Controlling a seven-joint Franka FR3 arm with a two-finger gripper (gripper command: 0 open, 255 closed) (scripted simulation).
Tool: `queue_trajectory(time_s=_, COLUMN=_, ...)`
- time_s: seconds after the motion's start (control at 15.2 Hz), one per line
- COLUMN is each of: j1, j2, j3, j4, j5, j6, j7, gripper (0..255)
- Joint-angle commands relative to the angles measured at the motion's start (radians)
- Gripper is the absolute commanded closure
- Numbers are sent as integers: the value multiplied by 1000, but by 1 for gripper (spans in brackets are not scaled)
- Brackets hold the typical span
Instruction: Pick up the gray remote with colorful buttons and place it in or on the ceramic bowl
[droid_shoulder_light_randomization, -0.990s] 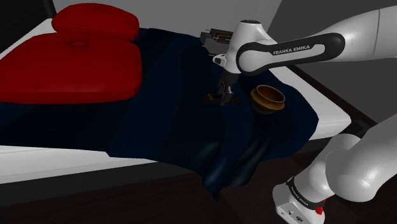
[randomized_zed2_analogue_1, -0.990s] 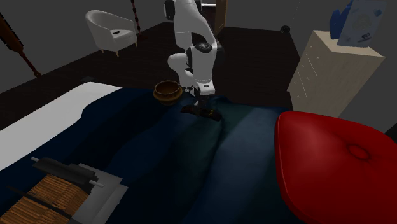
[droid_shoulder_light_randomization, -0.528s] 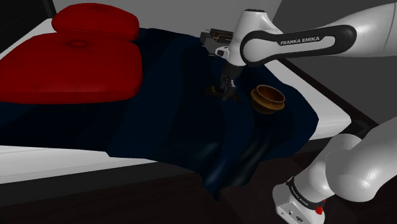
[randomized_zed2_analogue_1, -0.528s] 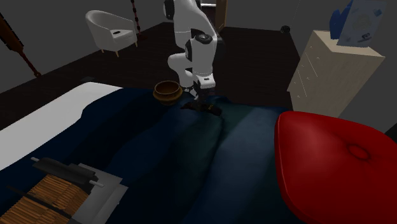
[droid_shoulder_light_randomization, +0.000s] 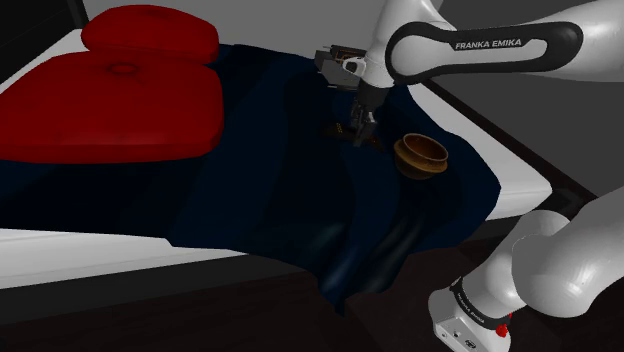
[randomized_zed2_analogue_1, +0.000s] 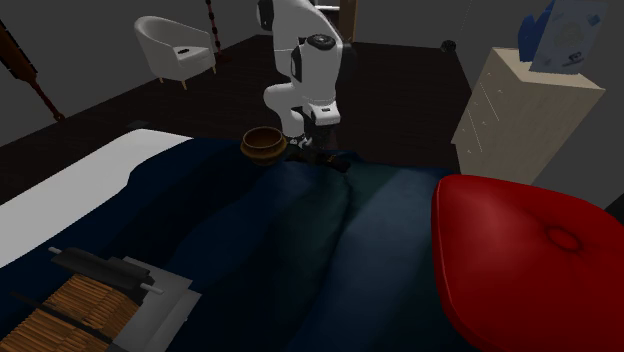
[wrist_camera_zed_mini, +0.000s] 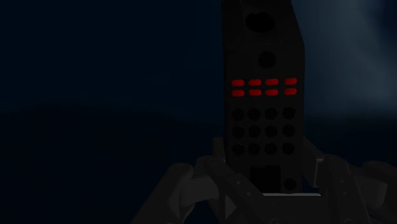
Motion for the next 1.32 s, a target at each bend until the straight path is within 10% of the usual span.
queue_trajectory(time_s=0.0, j1=0, j2=-5, j3=0, j4=23, j5=0, j6=-28, j7=-2, gripper=255)
queue_trajectory(time_s=1.25, j1=-13, j2=-71, j3=-17, j4=178, j5=-7, j6=-248, j7=-37, gripper=255)
